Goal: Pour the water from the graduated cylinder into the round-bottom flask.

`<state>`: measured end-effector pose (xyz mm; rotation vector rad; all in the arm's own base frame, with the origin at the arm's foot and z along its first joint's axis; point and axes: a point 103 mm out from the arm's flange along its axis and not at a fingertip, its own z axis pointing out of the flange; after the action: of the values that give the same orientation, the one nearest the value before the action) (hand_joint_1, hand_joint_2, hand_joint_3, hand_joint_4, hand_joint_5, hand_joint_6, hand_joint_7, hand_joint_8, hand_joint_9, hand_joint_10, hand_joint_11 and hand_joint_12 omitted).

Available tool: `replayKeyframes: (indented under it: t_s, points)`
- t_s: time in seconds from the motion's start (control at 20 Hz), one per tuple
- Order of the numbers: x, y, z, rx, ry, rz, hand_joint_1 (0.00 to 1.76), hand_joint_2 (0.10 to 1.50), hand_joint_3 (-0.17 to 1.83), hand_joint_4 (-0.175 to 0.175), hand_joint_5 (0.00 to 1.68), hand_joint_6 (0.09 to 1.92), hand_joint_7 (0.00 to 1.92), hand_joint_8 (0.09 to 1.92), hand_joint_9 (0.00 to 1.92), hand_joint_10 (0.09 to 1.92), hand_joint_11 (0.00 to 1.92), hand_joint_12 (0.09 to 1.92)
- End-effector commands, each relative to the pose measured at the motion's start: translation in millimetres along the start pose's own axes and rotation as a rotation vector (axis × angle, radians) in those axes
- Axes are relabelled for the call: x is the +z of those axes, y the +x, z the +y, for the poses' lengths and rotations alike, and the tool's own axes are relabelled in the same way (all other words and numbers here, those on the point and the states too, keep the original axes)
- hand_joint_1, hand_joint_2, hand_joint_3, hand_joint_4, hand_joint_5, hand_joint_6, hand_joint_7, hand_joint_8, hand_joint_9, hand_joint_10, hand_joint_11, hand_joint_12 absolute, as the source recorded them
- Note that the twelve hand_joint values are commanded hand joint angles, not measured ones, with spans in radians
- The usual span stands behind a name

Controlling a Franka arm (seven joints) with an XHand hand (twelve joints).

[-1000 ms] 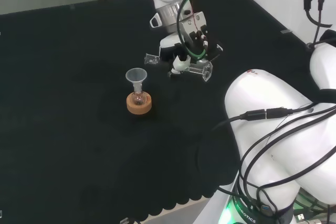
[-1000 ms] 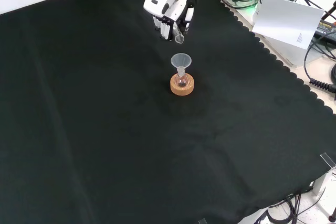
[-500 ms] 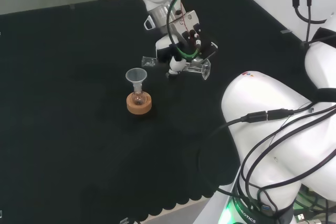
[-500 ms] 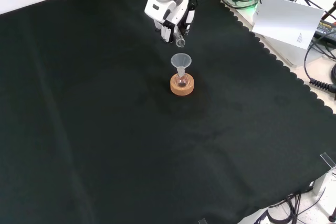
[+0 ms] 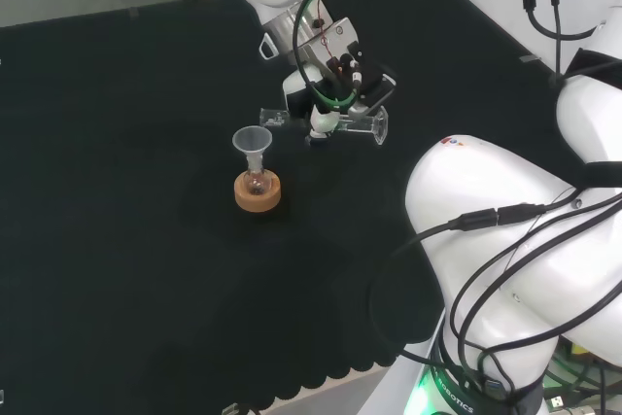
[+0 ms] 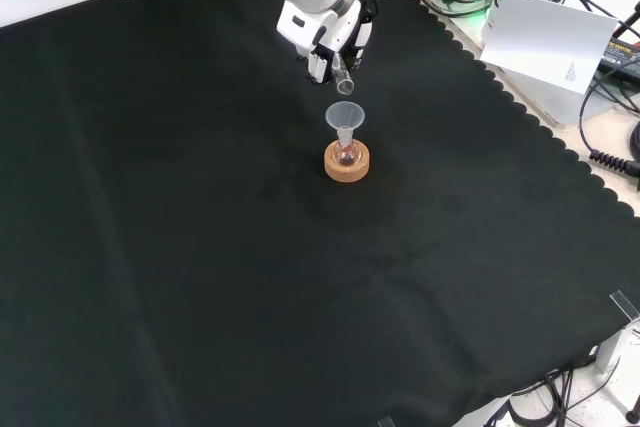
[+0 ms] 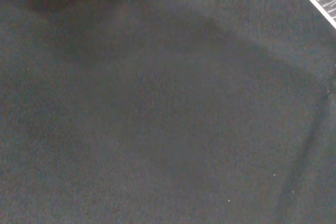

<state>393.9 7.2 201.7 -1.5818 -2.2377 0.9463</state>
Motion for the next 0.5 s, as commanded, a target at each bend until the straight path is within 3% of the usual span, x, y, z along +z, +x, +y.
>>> replayKeyframes:
  t_s: [0.05,0.5]
  points:
    - [-4.3,1.5,-1.3,0.022,0.030,-0.035,1.24,1.18,0.00,-0.175,0.85,1.19,0.88,1.19,1.42,0.19,1.22,0.75]
    - [-6.4,2.2,-0.8,0.045,0.064,-0.061,1.24,1.17,0.00,-0.175,0.85,1.19,0.88,1.19,1.42,0.19,1.22,0.74]
